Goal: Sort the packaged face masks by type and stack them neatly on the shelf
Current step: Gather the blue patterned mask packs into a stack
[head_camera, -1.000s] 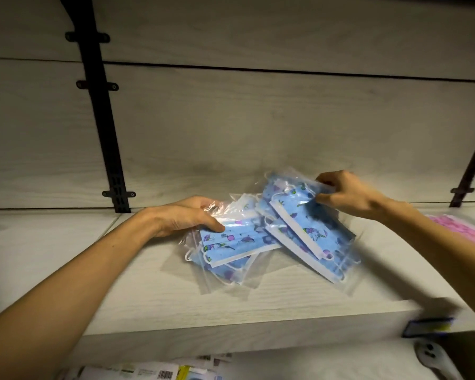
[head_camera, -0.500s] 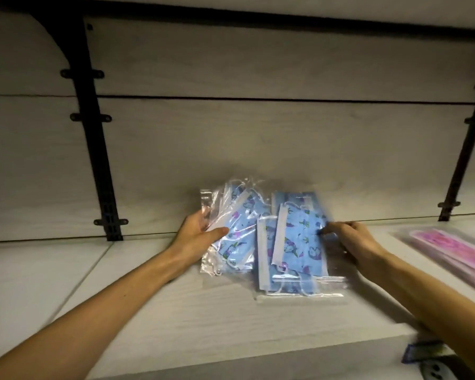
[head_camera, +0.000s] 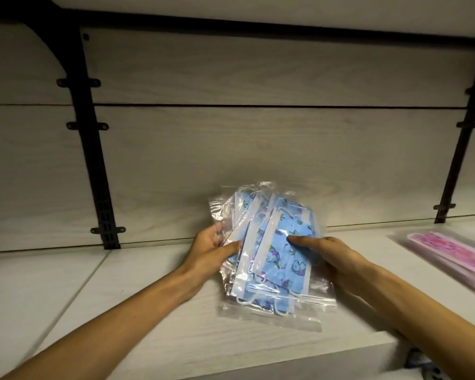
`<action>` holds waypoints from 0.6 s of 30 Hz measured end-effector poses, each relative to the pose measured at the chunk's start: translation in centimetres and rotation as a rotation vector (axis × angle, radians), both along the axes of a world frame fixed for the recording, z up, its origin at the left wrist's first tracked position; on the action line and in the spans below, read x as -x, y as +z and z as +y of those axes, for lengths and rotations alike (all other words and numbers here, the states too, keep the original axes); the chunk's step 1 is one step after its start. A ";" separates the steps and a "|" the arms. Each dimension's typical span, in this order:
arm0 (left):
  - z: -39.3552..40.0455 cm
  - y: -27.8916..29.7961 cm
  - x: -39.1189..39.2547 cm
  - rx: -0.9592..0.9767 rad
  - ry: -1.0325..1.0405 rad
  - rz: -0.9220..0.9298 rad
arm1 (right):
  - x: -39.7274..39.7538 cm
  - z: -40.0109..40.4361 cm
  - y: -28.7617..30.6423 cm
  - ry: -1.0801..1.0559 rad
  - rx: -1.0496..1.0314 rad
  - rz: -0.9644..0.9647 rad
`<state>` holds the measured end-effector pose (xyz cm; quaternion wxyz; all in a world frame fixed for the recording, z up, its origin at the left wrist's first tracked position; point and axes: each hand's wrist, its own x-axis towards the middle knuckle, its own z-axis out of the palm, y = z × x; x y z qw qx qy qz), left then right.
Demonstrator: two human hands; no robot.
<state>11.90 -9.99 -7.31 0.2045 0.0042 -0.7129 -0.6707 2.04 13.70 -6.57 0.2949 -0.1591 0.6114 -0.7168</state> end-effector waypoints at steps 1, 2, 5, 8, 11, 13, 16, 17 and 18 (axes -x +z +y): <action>0.1 0.0 0.0 0.005 -0.018 -0.013 | 0.0 -0.1 0.0 -0.023 -0.007 -0.003; 0.3 0.1 0.0 0.007 -0.028 -0.030 | -0.1 -0.2 -0.1 -0.057 0.004 -0.006; 0.5 0.6 0.1 -0.071 -0.052 -0.106 | -0.8 -0.6 -0.3 -0.146 0.071 -0.008; 0.3 0.8 0.4 -0.175 -0.022 -0.161 | -1.5 -1.1 0.0 -0.246 0.139 0.022; -0.1 0.7 0.6 -0.172 0.062 -0.145 | -2.0 -1.6 0.7 -0.354 0.199 0.060; -0.3 0.8 0.5 -0.173 0.077 -0.130 | -2.4 -1.7 1.1 -0.390 0.239 0.066; -0.4 1.1 0.3 -0.165 0.094 -0.112 | -2.9 -1.3 1.7 -0.392 0.294 0.071; -0.4 1.1 0.2 -0.168 0.099 -0.102 | -3.1 -1.2 1.9 -0.385 0.295 0.082; -0.4 1.1 0.2 -0.168 0.107 -0.091 | -3.2 -1.0 2.0 -0.379 0.295 0.089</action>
